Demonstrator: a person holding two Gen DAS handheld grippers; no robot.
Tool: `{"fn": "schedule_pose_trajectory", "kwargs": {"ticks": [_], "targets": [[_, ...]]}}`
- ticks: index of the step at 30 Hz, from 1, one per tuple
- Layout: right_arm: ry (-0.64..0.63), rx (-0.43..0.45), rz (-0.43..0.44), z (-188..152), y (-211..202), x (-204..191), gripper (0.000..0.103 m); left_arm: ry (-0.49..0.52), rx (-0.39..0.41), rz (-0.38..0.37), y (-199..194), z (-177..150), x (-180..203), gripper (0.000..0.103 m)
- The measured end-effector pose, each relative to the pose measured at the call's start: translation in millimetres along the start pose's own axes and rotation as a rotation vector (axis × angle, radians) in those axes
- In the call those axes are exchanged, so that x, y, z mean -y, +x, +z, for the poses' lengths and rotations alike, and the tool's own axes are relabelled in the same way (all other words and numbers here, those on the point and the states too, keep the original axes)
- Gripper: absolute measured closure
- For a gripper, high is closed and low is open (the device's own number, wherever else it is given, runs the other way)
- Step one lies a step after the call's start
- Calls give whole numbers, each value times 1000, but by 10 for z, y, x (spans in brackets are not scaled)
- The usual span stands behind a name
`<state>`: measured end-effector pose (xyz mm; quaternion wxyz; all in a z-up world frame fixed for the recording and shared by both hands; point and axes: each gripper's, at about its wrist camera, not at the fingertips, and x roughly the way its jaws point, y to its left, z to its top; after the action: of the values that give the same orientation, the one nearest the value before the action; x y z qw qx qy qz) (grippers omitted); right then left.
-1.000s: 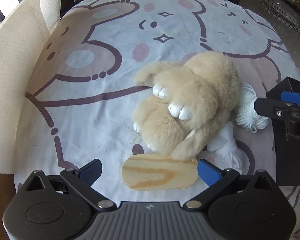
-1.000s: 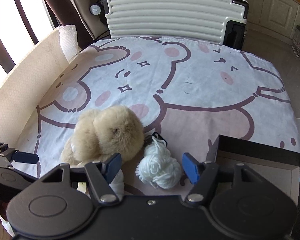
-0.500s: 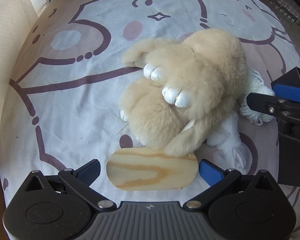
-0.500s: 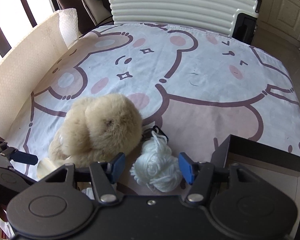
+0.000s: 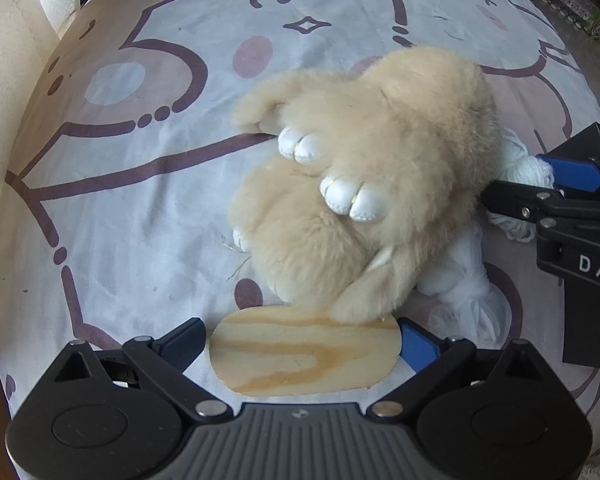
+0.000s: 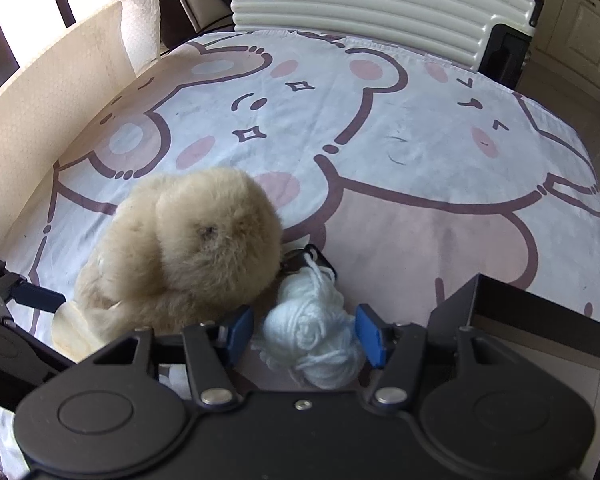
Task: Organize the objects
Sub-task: 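Close left tool on the wooden board while right tool closes on the yarn ball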
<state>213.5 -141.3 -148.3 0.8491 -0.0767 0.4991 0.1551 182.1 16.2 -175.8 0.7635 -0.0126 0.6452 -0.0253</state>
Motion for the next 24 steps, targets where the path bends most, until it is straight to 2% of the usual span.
{"fn": "schedule_pose_trajectory", "kwargs": {"ticks": [2, 11, 22, 24], "targets": [[-4, 3, -22, 3, 19, 2, 54, 7, 1, -7, -12, 7, 8, 10], [16, 9, -21, 19, 0, 36, 64, 2, 29, 21, -96, 1, -47, 10], [46, 18, 43, 6, -194, -20, 68, -54, 114, 63, -406, -84, -73, 10], [57, 24, 51, -4, -245, -20, 68, -62, 129, 66, -388, -35, -176, 10]]}}
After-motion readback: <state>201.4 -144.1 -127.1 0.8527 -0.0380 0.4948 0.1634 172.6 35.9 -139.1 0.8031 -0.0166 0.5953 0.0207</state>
